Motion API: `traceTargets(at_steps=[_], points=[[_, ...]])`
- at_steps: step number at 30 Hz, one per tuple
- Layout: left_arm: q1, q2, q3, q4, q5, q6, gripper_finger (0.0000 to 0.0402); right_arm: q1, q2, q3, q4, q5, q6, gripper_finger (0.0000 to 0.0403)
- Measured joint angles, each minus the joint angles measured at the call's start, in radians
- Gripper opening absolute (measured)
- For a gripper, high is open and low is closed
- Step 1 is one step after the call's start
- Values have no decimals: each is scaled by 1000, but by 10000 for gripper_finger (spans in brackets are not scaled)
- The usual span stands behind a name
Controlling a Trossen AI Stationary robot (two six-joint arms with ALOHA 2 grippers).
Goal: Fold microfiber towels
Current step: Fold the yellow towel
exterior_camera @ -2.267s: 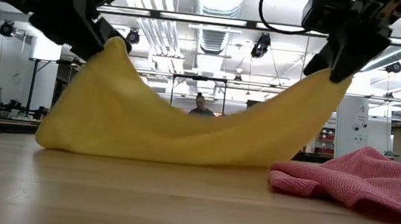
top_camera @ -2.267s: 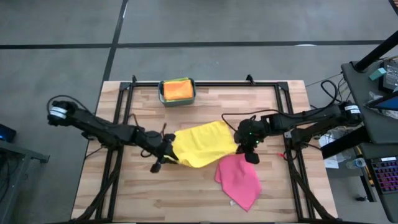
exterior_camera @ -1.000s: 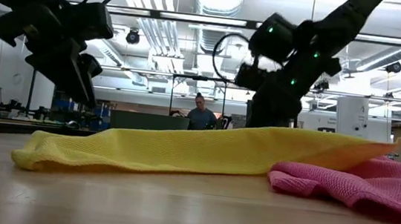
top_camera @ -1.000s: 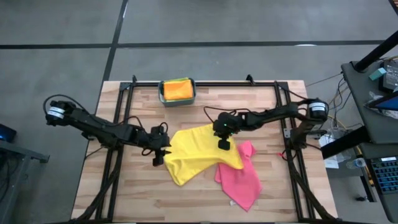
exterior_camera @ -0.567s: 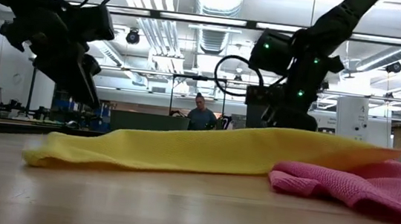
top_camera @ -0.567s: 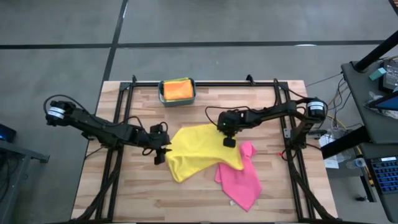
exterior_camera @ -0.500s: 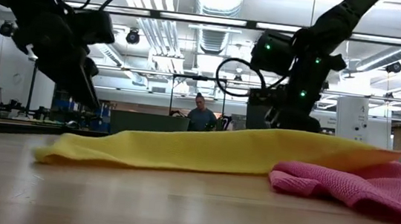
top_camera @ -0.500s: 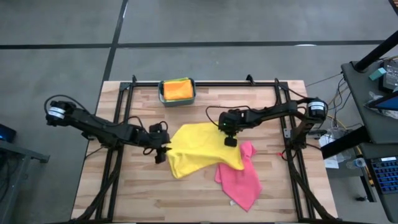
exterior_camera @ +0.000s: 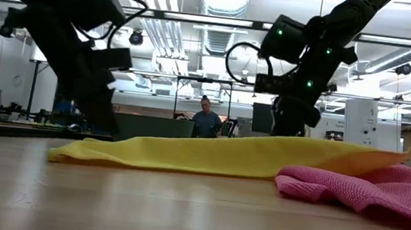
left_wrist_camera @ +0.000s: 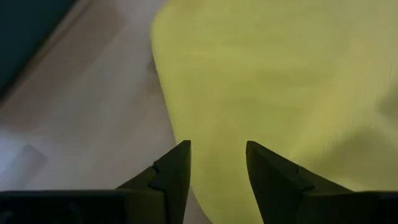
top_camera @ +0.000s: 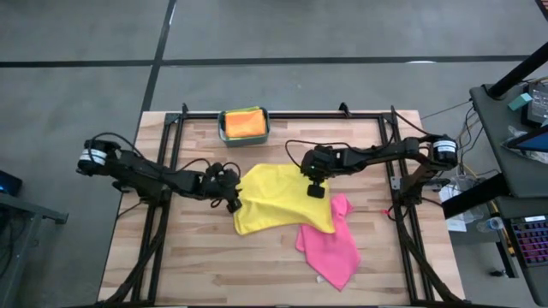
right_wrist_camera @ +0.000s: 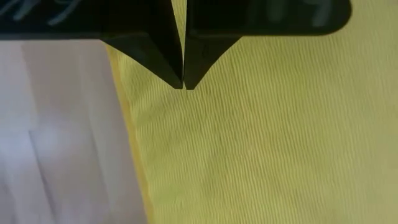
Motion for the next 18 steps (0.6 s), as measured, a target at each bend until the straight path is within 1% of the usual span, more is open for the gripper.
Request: traceTargets(at_steps=[3,6,9,12,15,18], points=[[35,12,-1,44,-2,30,139,0,-15,0,34,0,24,9],[64,33,-11,40,-2,36,137,4,-17,0,72,0,53,9],[79,59,-16,65,7,37,127,12,-17,-6,129,-1,53,9],[80,93,-16,107,43,46,110,19,-17,-10,160,-3,51,9],[79,129,-8,160,107,68,87,24,-17,-11,175,-3,51,9],[79,155,-1,183,107,78,55,25,-17,-11,176,-3,54,9]])
